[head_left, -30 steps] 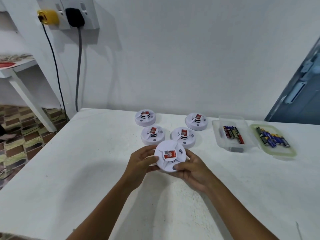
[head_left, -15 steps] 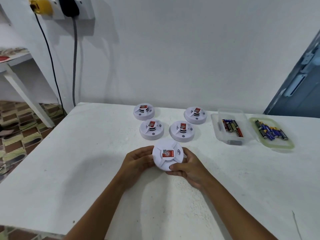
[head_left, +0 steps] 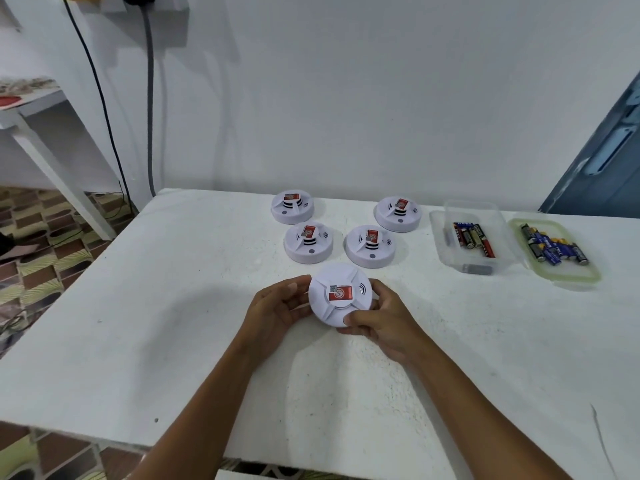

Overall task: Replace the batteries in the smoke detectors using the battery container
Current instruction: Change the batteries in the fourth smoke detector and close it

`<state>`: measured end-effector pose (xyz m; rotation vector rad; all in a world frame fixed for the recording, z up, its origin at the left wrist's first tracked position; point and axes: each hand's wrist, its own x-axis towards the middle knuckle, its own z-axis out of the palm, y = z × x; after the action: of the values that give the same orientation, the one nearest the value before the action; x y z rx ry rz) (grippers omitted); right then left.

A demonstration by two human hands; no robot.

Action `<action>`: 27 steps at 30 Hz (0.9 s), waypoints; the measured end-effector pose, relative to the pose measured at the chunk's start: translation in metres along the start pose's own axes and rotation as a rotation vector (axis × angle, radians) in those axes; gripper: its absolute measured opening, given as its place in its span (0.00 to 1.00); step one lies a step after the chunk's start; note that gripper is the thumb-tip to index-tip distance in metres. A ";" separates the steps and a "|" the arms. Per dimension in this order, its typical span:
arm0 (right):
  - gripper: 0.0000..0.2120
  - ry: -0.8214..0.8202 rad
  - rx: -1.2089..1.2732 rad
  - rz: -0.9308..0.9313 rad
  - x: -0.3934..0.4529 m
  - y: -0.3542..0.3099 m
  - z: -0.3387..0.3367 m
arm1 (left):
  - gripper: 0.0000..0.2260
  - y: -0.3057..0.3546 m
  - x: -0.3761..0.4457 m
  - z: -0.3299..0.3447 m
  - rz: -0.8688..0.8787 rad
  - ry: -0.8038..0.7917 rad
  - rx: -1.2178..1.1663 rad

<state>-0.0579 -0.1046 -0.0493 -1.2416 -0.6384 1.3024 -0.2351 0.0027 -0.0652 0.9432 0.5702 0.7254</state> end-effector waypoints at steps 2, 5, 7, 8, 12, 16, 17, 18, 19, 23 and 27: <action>0.24 -0.008 0.009 0.004 0.000 0.000 0.000 | 0.29 0.000 0.000 0.000 0.001 0.015 -0.016; 0.24 -0.016 0.015 0.008 0.001 0.000 -0.001 | 0.21 -0.001 0.000 -0.001 0.001 0.040 -0.035; 0.24 -0.021 0.016 0.010 0.001 0.001 -0.002 | 0.18 -0.001 -0.001 0.000 0.001 0.049 -0.040; 0.25 -0.022 0.015 0.011 0.001 0.000 -0.002 | 0.17 0.000 -0.001 0.000 0.002 0.045 -0.042; 0.25 -0.030 0.010 0.017 0.002 0.001 -0.003 | 0.15 0.001 -0.002 0.001 0.003 0.048 -0.034; 0.24 -0.033 0.006 0.018 0.002 0.000 -0.003 | 0.16 0.002 -0.003 0.004 -0.004 0.059 -0.036; 0.25 -0.032 0.007 0.018 0.002 0.001 -0.003 | 0.16 0.003 -0.004 0.004 -0.004 0.059 -0.036; 0.25 -0.032 0.007 0.019 0.002 0.001 -0.004 | 0.16 0.004 -0.004 0.005 -0.004 0.058 -0.033; 0.25 -0.032 0.005 0.021 0.003 0.001 -0.004 | 0.15 0.004 -0.004 0.005 -0.003 0.057 -0.028; 0.25 -0.034 -0.006 0.029 0.004 0.001 -0.004 | 0.15 0.004 -0.005 0.005 0.002 0.055 -0.031; 0.25 -0.039 -0.005 0.020 0.003 0.002 -0.005 | 0.14 0.004 -0.005 0.006 0.015 0.040 -0.040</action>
<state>-0.0535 -0.1035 -0.0529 -1.2316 -0.6586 1.3458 -0.2356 -0.0030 -0.0586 0.8987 0.5823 0.7680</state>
